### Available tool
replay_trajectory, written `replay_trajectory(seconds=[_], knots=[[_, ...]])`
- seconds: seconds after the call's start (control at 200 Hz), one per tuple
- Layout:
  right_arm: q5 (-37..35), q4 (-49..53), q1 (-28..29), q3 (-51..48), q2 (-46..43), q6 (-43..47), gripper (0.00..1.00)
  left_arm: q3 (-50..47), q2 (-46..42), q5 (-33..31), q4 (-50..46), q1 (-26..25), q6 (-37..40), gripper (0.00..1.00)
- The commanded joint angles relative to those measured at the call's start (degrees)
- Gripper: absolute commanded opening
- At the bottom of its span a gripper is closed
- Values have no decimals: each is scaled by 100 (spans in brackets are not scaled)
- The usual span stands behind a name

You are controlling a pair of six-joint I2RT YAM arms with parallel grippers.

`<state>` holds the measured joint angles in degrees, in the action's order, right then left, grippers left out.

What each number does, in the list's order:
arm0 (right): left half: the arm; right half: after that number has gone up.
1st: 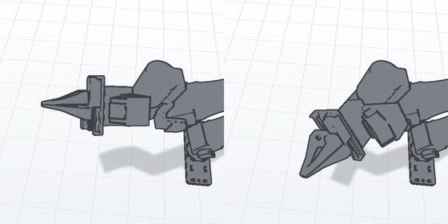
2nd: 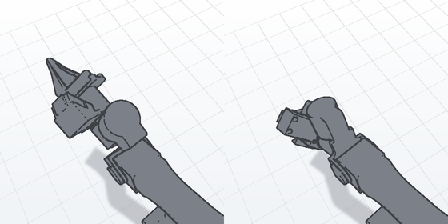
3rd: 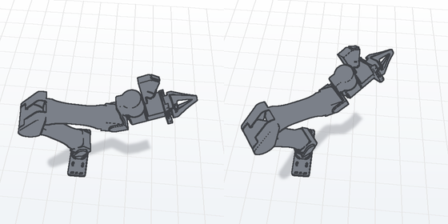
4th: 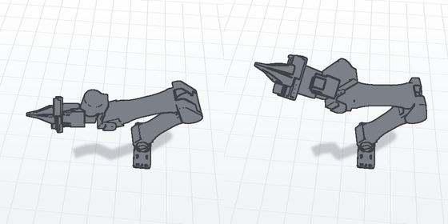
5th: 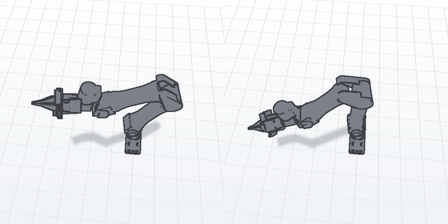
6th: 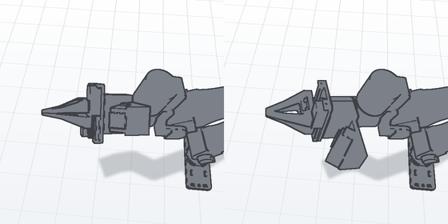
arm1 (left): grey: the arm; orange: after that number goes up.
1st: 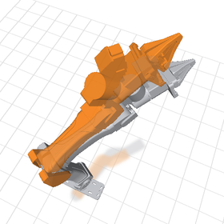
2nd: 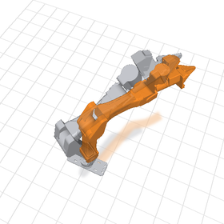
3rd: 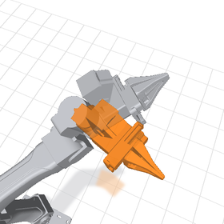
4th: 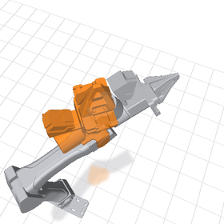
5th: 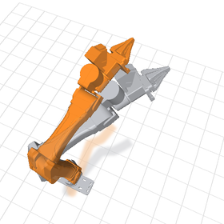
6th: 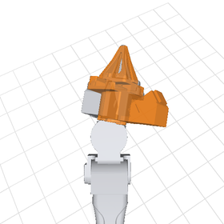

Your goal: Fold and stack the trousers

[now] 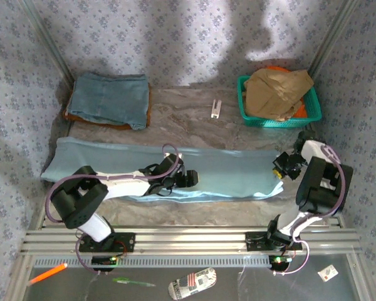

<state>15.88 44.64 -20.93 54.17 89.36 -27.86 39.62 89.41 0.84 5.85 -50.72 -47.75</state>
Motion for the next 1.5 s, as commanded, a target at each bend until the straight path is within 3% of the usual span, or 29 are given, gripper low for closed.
replay_trajectory(seconds=[0.0, 0.24, 0.435, 0.555, 0.75, 0.924, 1.044, 1.279, 1.494], knots=[[376, 98, -63, 57, -755, -199, 0, 345, -292, 43, -748, 157, 420, 87], [-43, 507, -339, 394, -1489, -333, 0, 744, -1499, -358, -2191, 637, 692, 96], [-506, 829, -763, 1129, -1678, -394, 0, 52, -2812, -874, -3214, 1455, 357, 97], [-505, 1062, -615, 1954, -1587, -513, 0, -395, -3370, -946, -3588, 1859, 272, 97], [-861, 1236, 1318, 2274, -1703, -772, 0, -858, -3731, -1062, -3686, 2211, 209, 97], [-1510, 869, 3674, 2011, -1602, -1641, 0, -700, -3402, -1041, -3634, 2564, 474, 96], [-2014, 661, 4874, 2134, -1126, -2231, 0, -526, -3008, -986, -3539, 2637, 637, 96], [-2282, 502, 6245, 2828, 301, -2883, 0, -367, -2382, -942, -3336, 2663, 784, 95], [-2423, 897, 6823, 3948, 1741, -2810, 0, -552, -2376, -761, -3112, 2664, 773, 94]])
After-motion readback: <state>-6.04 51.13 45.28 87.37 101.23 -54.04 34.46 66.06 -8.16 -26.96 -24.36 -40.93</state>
